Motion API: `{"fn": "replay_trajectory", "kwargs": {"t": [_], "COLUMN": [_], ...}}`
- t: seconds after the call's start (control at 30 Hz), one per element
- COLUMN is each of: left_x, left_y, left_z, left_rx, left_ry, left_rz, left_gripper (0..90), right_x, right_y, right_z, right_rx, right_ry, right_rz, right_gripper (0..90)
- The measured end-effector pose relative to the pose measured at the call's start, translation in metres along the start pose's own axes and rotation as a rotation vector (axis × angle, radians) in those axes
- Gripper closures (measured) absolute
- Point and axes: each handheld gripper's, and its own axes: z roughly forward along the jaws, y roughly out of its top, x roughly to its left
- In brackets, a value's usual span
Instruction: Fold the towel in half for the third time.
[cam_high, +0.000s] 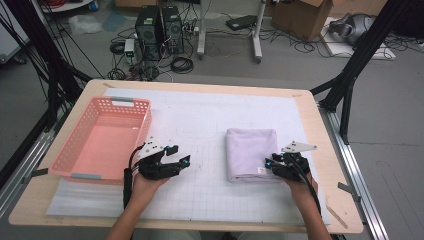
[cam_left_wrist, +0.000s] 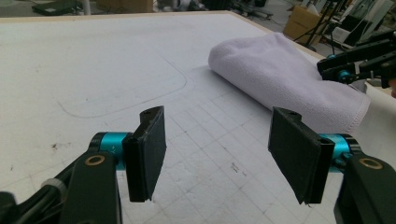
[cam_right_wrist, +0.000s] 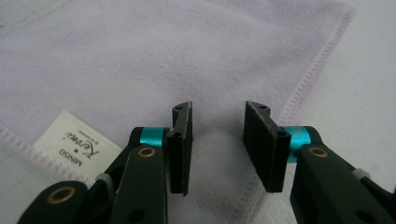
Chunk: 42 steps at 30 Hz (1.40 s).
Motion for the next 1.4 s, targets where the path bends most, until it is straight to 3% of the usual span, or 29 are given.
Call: {"fn": "replay_trajectory", "kwargs": {"t": [0.13,0.3,0.5,0.67,0.73,0.83,0.9,1.07,1.4], "left_x": [0.001,0.000,-0.001,-0.001,-0.001,-0.001,-0.002,-0.003,-0.004], "left_y": [0.000,0.000,0.000,0.000,0.001,0.001,0.001,0.001,0.001], "left_z": [-0.001,-0.002,-0.001,-0.002,-0.002,-0.002,-0.002,-0.001,-0.001], "left_rx": [-0.002,-0.010,-0.008,-0.023,-0.023,-0.026,-0.034,-0.037,-0.029], "left_ry": [0.003,0.004,0.004,0.001,0.010,0.032,0.037,0.040,0.010], "left_rz": [-0.004,-0.007,-0.002,-0.008,-0.006,-0.006,-0.008,-0.013,0.002], "left_gripper": [37.0,37.0,36.8,36.0,35.5,32.0,29.5,20.5,20.7], "right_x": [-0.001,-0.006,-0.003,-0.003,-0.003,-0.002,-0.004,-0.009,-0.006], "right_y": [-0.010,-0.019,-0.025,-0.033,-0.035,-0.039,-0.042,-0.048,-0.048], "right_z": [-0.009,-0.020,-0.041,-0.061,-0.068,-0.074,-0.076,-0.084,-0.091], "right_rx": [-0.004,-0.016,-0.080,-0.151,-0.176,-0.189,-0.188,-0.215,-0.248], "right_ry": [-0.031,-0.041,-0.033,-0.026,-0.023,-0.065,-0.081,-0.074,-0.079], "right_rz": [-0.014,0.009,0.001,0.025,0.015,0.014,0.039,0.071,0.047], "right_gripper": [61.6,60.0,55.5,47.0,42.0,26.8,20.0,18.6,18.5]}}
